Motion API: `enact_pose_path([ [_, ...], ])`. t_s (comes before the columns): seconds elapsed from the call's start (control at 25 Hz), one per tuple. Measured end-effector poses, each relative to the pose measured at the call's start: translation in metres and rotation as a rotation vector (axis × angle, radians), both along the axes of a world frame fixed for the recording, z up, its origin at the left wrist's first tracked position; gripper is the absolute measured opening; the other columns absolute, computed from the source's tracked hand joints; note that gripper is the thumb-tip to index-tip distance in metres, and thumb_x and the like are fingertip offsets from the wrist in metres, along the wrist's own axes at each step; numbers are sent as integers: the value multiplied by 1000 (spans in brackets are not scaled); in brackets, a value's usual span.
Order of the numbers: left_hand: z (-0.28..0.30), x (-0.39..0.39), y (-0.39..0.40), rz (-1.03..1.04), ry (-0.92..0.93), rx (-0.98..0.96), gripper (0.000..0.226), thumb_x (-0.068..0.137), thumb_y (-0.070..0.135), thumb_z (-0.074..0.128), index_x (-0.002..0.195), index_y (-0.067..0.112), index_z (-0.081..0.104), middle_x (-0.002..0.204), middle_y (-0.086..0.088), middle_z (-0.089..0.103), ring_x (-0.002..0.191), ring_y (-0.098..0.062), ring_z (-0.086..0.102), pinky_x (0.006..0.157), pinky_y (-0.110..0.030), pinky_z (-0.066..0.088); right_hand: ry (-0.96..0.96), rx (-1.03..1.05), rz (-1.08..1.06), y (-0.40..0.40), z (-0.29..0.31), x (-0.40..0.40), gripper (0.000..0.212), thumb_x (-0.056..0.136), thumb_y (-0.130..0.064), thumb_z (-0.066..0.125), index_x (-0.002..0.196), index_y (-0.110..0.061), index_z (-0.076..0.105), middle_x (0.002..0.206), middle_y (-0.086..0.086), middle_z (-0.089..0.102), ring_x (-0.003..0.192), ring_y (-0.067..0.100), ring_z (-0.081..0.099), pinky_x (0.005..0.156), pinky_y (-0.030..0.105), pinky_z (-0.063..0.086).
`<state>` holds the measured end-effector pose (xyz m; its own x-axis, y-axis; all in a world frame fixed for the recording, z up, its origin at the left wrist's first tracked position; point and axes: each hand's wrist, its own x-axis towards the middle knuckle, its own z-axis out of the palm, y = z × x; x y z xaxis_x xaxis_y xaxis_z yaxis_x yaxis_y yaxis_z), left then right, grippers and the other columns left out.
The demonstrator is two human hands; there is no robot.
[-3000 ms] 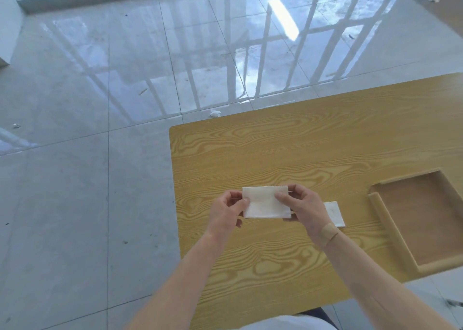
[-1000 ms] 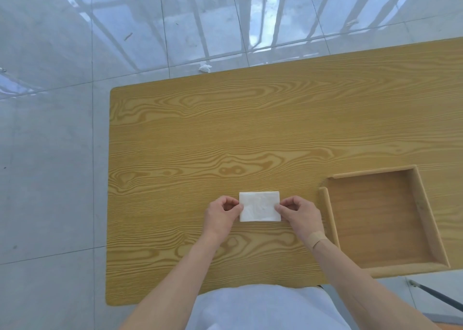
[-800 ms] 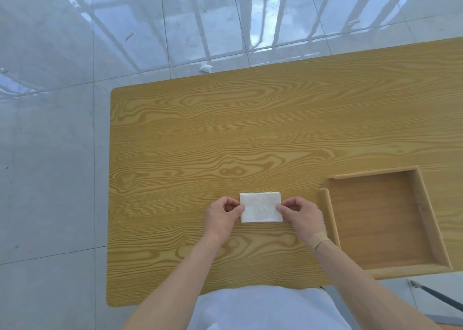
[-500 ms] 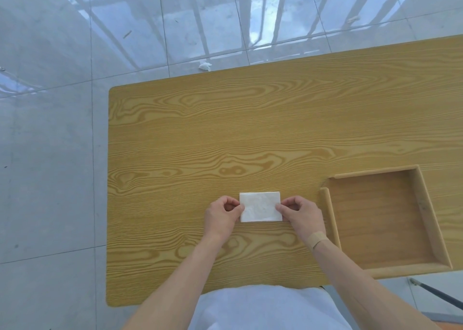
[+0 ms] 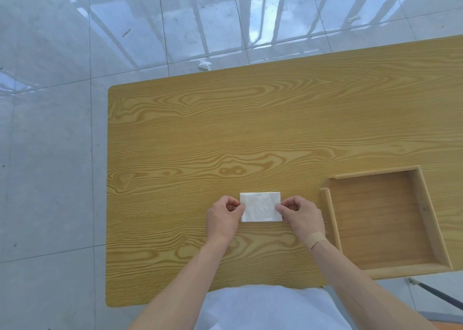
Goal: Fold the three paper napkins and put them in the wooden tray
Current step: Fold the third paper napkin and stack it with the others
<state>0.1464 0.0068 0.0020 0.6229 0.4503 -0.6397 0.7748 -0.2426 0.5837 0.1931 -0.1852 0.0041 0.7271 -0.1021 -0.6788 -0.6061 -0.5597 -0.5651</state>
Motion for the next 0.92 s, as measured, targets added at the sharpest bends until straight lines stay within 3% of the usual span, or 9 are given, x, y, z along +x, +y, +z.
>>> enact_pose_path([
  [0.6, 8, 1, -1, -101, 2, 117, 14, 82, 36, 71, 81, 29, 59, 75, 10, 63, 70, -12, 60, 64, -36, 53, -56, -66, 36, 1, 3, -2, 17, 79, -37, 75, 83, -30, 60, 71, -7, 63, 65, 12, 60, 60, 33, 50],
  [0.72, 8, -8, 1, -344, -171, 360, 14, 90, 38, 62, 96, 25, 59, 92, 10, 60, 84, -12, 56, 66, -33, 51, -366, -230, 246, 2, 2, -13, 18, 85, -33, 72, 99, -27, 62, 84, -9, 63, 76, 14, 59, 59, 31, 48],
  [0.8, 3, -17, 0, -594, -350, 567, 24, 94, 37, 55, 109, 20, 62, 106, 5, 62, 97, -17, 57, 76, -36, 51, -633, -387, 485, 2, -2, -25, 32, 86, -30, 72, 115, -21, 65, 105, -4, 65, 95, 21, 59, 69, 34, 51],
  [0.92, -2, -24, -3, -779, -457, 675, 39, 97, 38, 48, 127, 16, 59, 126, -1, 61, 116, -24, 56, 90, -41, 49, -690, -441, 639, 4, -5, -30, 49, 89, -37, 67, 133, -17, 59, 130, 3, 60, 120, 28, 55, 86, 45, 52],
])
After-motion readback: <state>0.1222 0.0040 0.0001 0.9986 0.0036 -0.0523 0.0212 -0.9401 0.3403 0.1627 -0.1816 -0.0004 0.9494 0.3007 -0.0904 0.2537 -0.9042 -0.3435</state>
